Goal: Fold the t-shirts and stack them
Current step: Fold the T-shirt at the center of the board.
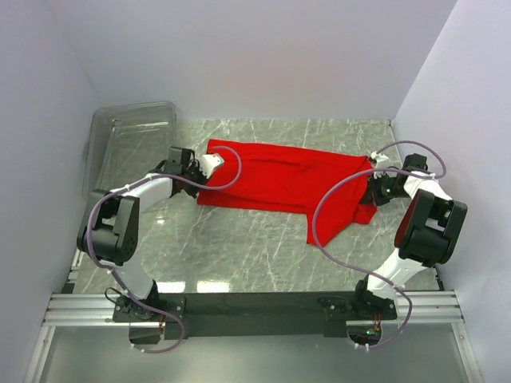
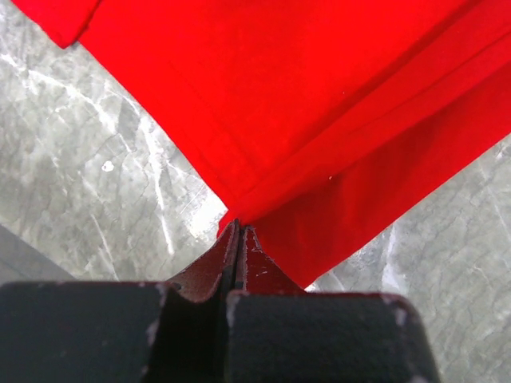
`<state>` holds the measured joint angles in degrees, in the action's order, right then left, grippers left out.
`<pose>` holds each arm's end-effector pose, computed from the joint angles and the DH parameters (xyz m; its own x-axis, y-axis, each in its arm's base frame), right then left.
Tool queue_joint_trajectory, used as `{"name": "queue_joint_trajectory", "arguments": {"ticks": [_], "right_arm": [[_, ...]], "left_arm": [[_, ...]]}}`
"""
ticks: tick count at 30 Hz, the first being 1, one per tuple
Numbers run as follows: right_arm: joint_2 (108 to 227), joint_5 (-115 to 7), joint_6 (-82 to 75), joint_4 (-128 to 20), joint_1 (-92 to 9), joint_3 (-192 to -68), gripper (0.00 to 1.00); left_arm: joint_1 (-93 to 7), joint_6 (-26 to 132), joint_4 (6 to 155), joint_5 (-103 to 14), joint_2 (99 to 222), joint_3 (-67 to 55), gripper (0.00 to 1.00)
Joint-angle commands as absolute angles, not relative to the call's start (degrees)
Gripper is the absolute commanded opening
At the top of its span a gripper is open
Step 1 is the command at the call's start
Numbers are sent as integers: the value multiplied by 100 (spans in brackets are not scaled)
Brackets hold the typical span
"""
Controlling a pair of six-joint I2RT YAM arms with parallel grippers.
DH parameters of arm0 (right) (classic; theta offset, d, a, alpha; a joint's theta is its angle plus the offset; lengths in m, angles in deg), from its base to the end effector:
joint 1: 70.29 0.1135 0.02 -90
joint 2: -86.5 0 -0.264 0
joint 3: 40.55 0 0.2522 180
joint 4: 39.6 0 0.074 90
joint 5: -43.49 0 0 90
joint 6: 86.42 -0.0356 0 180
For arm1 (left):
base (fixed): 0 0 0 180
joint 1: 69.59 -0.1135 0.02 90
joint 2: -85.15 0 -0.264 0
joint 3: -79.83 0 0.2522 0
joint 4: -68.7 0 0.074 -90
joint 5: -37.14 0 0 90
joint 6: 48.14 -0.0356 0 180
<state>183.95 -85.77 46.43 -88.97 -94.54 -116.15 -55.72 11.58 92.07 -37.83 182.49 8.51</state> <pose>0.3019 -0.1113 0.1853 -0.7228 -0.2519 -0.6435 -0.4901 0.8434 0.2203 0.3385 -0.0931 0.1824 -0.4371 0.6095 -0.6614 0.7131 0.6830 0.1582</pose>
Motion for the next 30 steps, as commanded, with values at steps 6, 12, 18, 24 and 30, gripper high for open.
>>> {"name": "queue_joint_trajectory", "arguments": {"ticks": [6,12,18,24,30], "right_arm": [[18459,-8492,4418,-8570,-9402,-11838,0],[18467,-8299,4085,-8351,-9376,-11812,4],[18055,-8316,3883,-8263,-9376,-11706,29],[17440,-8421,3733,-8122,-9367,-11688,38],[17246,-9510,5600,-9560,-9236,-11855,37]], "left_arm": [[-5526,1356,9187,-4020,18429,358,1],[-5482,1567,9204,-4214,18719,7,14],[-5403,1699,9099,-4275,18623,-161,33],[-5394,1883,8879,-4599,18088,-170,37],[-5394,2340,8748,-4803,16990,339,50]]}}
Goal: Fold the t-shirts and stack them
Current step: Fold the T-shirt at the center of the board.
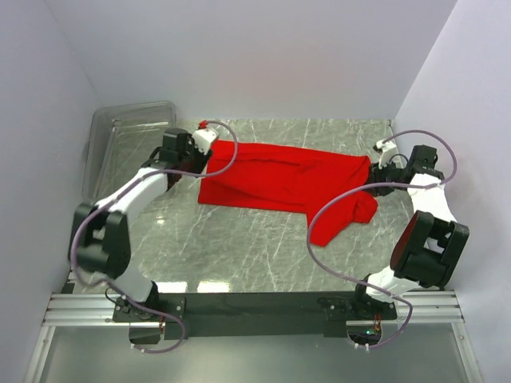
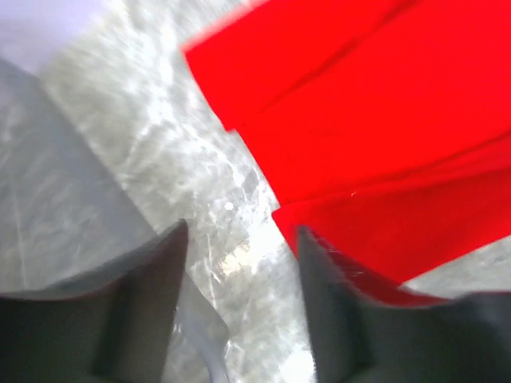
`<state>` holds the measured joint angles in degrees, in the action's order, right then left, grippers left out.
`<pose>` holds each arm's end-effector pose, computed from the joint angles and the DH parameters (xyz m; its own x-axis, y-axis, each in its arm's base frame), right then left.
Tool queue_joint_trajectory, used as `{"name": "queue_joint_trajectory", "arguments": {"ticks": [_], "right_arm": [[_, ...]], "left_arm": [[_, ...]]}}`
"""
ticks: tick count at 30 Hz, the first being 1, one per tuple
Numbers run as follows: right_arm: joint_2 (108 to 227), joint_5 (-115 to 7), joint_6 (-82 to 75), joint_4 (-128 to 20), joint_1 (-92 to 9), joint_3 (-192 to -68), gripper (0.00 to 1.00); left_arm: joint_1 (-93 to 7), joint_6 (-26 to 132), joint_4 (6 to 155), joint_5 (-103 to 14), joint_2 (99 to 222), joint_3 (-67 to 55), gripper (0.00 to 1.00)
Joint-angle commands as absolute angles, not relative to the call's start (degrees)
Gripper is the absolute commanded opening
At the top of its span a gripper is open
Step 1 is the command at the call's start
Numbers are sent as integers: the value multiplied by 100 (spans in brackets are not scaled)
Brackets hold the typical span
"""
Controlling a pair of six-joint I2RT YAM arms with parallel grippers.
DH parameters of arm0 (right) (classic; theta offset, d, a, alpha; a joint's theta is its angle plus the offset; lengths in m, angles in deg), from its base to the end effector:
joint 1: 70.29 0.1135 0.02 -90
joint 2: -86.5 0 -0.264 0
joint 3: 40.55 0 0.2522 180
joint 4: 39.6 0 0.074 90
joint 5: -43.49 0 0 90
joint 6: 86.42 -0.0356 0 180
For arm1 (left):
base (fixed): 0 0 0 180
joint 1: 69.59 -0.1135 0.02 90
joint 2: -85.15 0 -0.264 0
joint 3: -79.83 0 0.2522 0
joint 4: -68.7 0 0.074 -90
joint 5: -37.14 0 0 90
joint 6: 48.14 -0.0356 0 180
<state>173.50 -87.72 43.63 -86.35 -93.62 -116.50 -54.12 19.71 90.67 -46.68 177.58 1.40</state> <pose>0.2916 -0.1002 0.2435 -0.5791 -0.2774 -0.7666 -0.5187 0.8508 0.0839 0.3502 -0.1009 0.2520 -0.3927 0.4976 -0.7734 0.5368 0.8069 0.2466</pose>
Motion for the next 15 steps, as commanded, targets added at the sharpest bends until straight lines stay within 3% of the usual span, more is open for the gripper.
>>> {"name": "queue_joint_trajectory", "arguments": {"ticks": [1,4,7,15], "right_arm": [[17254,-9563,6022,-10216,-9157,-11847,37],[17211,-9468,7535,-11211,-8832,-11576,39],[16914,-8994,8600,-11401,-8401,-11050,43],[16648,-7762,8181,-10390,-6890,-10195,45]], "left_arm": [[-5394,2488,8704,-4802,16788,488,65],[-5412,2919,8589,-4820,15971,1059,80],[-5429,3472,8554,-4829,15118,1631,84],[-5464,4958,8562,-5013,13307,2739,96]]}}
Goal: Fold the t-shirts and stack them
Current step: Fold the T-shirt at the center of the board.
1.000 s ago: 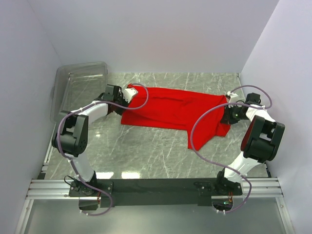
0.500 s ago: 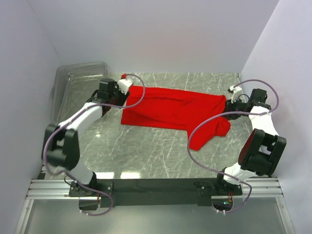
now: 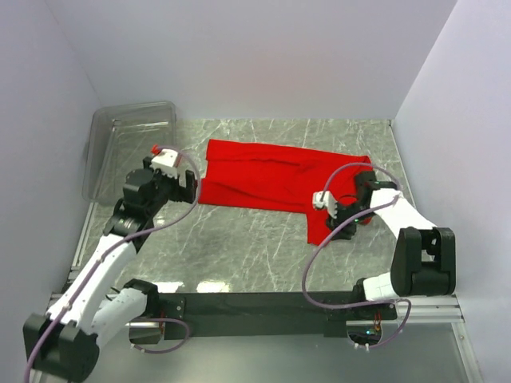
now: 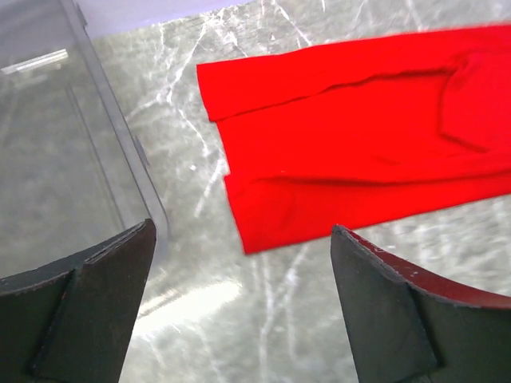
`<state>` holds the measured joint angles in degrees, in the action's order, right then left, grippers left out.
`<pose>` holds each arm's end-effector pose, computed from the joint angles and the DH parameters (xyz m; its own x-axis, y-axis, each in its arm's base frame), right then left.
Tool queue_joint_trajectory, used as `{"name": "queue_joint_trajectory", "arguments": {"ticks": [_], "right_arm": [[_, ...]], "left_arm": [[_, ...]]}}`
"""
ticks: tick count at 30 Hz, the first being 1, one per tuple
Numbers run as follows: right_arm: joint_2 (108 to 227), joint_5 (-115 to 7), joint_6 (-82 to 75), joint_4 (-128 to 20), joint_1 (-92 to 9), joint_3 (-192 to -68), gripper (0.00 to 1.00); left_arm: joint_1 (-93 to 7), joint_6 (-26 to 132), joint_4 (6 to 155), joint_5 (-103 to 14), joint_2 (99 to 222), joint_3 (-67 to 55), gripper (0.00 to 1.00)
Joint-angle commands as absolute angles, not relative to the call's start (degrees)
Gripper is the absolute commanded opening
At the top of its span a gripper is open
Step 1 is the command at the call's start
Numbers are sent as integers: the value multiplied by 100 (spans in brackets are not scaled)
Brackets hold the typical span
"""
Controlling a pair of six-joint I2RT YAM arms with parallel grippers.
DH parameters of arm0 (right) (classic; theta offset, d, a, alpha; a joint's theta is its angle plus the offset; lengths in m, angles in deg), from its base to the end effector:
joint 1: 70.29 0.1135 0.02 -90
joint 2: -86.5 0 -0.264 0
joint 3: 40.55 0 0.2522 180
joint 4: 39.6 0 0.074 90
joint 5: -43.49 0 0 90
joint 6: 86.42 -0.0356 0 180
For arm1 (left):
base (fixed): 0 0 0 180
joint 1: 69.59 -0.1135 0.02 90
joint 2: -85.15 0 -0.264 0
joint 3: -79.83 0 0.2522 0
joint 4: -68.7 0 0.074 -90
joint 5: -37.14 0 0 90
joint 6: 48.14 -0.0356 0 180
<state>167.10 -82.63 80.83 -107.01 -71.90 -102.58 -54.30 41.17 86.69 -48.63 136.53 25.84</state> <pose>0.2237 0.0147 0.1911 -0.2019 -0.7825 -0.5890 -0.9767 0.2058 0.0614 0.2045 -0.0586 0.3022 -0.2518 0.0813 -0.9644 0.3346 0.9423 -0.0080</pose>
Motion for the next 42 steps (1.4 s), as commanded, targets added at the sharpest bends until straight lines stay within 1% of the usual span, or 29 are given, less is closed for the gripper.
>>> {"name": "queue_joint_trajectory", "arguments": {"ticks": [1,7,12,15,16,18,19,23,30,35,42], "right_arm": [[16648,-7710,8110,-10311,-6749,-10116,45],[16411,-7358,7891,-9846,-6256,-9519,45],[16551,-7130,7548,-9362,-5914,-9325,45],[16700,-7077,7275,-9072,-5773,-9359,35],[16710,-7068,7179,-9036,-5764,-9368,23],[16701,-7103,7091,-9010,-5763,-9421,9],[16675,-7120,7038,-9010,-5763,-9430,0],[16385,-7436,7020,-9369,-5904,-9631,0],[15857,-8245,6836,-10195,-6413,-10606,0],[15988,-8246,6204,-9784,-6651,-11117,0],[16787,-7692,4922,-8537,-6782,-11915,0]], "left_arm": [[-5464,5168,8589,-5022,13201,2792,96],[-5473,5654,8747,-5128,12787,3082,97],[-5473,5759,8712,-5084,12708,3153,97],[-5473,5812,8756,-5110,12760,3091,97],[-5473,5803,8765,-5093,12778,3065,97],[-5473,5838,8800,-5110,12769,3056,97],[-5473,5839,8791,-5101,12743,3056,97],[-5473,5883,8809,-5119,12646,3135,97],[-5473,5812,8774,-5075,12655,3135,98],[-5473,5786,8677,-4996,12813,3056,98],[-5482,5751,8633,-4934,12919,3012,98]]}}
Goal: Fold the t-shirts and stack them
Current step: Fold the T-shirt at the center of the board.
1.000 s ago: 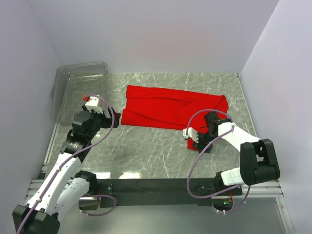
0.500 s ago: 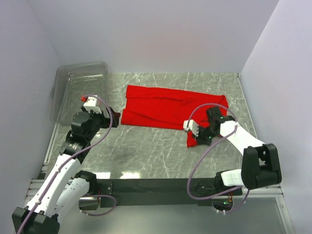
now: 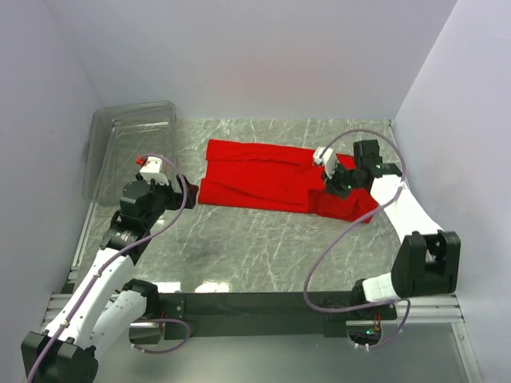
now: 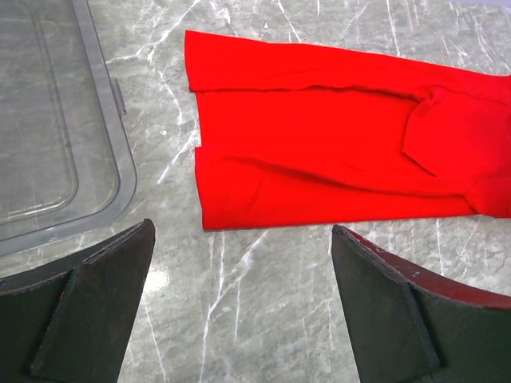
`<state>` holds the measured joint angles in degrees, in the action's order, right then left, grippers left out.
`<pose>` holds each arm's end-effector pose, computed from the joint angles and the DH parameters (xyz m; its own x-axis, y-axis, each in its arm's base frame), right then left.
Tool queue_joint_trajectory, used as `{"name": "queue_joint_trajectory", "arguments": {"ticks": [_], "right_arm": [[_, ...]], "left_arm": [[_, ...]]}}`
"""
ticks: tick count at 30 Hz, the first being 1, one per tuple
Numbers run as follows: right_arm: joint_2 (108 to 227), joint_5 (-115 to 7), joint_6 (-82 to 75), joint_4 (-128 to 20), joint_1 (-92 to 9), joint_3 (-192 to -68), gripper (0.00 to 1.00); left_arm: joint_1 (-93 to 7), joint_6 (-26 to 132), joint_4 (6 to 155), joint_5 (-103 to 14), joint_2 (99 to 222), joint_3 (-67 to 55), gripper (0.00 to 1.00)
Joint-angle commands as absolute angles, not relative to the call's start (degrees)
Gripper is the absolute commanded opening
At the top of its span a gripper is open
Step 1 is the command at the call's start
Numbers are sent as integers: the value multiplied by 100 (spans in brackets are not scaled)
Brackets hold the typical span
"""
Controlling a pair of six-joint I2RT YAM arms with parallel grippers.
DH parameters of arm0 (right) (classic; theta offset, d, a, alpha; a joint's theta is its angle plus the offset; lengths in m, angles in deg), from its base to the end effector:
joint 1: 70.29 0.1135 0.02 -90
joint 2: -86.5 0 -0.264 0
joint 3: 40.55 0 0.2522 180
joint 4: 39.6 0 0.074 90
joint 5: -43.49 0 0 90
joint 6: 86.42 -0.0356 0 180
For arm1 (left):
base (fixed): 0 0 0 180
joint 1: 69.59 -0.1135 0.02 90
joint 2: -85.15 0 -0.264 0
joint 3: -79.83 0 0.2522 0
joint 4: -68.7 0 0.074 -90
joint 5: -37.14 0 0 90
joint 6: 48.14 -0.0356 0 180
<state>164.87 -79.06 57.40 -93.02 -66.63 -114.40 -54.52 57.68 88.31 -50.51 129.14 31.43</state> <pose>0.2716 0.0366 0.2641 -0.2258 -0.6962 -0.6814 -0.8827 0.4422 -0.1593 0.1804 -0.0501 0.2875 -0.3248 -0.1946 -0.9255 0.2177 0.9369 -0.2734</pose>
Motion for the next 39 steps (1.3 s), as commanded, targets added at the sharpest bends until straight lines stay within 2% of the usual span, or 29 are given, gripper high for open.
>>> {"name": "queue_joint_trajectory", "arguments": {"ticks": [1,12,23,25,27,28,30,34,36,39], "right_arm": [[16858,-7579,4797,-8422,-6818,-11995,0],[17737,-7182,4665,-7850,-6941,-12769,0],[18142,-6919,4217,-7349,-6941,-12893,1],[18247,-6439,3761,-7060,-6932,-12971,9],[18388,-5849,3113,-6683,-6924,-13112,33],[18432,-5333,2909,-6576,-6932,-13173,35],[18494,-5082,2522,-6574,-6932,-13384,44],[18292,-5536,2843,-7013,-6950,-13324,47],[18108,-6713,3988,-8106,-6950,-13254,46],[17914,-7191,5004,-8762,-6889,-12806,47]], "left_arm": [[-5473,5759,8650,-4934,12919,3021,97],[-5482,5812,8589,-4882,12928,3091,97],[-5482,5838,8510,-4767,13059,3073,97],[-5482,5847,8492,-4741,13068,3082,97],[-5482,5847,8484,-4732,13086,3073,97],[-5482,5847,8484,-4723,13086,3056,98],[-5482,5839,8501,-4706,13095,3038,97],[-5482,5882,8501,-4714,13068,3064,97],[-5482,5900,8501,-4723,13042,3073,97],[-5482,5926,8475,-4688,13024,3117,97]]}}
